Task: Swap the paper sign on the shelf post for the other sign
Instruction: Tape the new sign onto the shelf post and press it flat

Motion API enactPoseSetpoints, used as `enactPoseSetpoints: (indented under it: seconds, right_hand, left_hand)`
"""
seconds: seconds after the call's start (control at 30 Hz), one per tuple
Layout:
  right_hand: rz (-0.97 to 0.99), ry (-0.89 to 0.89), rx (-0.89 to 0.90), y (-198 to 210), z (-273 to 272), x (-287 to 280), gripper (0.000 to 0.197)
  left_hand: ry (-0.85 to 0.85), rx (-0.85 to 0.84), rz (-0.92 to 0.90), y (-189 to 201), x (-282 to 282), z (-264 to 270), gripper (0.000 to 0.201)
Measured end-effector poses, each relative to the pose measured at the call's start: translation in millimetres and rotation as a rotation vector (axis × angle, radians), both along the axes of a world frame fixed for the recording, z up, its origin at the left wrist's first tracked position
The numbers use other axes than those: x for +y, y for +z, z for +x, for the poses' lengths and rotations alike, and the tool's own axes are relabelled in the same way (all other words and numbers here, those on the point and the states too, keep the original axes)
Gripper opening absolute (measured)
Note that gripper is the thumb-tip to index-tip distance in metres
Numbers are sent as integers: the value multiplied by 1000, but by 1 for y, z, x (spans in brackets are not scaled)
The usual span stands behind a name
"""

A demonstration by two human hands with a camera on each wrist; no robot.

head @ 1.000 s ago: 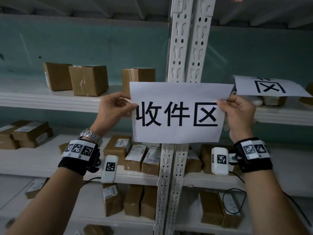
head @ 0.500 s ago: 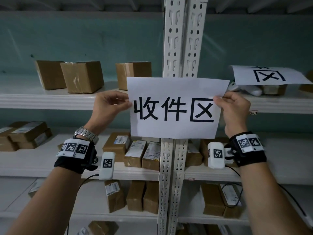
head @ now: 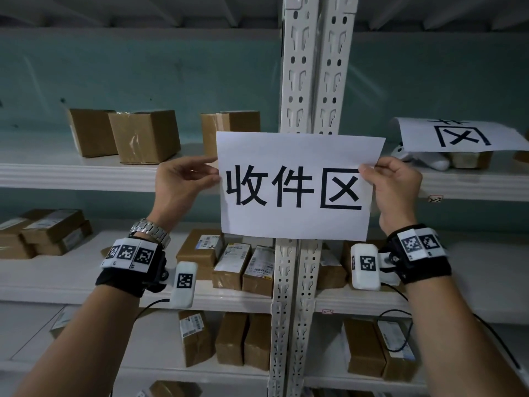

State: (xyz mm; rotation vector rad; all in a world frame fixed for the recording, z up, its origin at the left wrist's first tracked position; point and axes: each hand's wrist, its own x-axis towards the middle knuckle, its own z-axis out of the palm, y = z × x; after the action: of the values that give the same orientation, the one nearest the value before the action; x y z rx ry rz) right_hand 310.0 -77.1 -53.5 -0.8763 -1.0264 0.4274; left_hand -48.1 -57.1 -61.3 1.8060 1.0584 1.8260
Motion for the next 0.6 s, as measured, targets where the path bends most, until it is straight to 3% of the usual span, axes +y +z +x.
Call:
enactPoseSetpoints:
  seconds: [0.27,0.6]
  right_hand:
    - [12,16,-18,-3,-5,4,19]
    - [18,13,-30,-3,-5,8,22]
  left_hand:
    - [180,47,62,-1,4,-4,28]
    - [255,74,39,-6,9,-10,31]
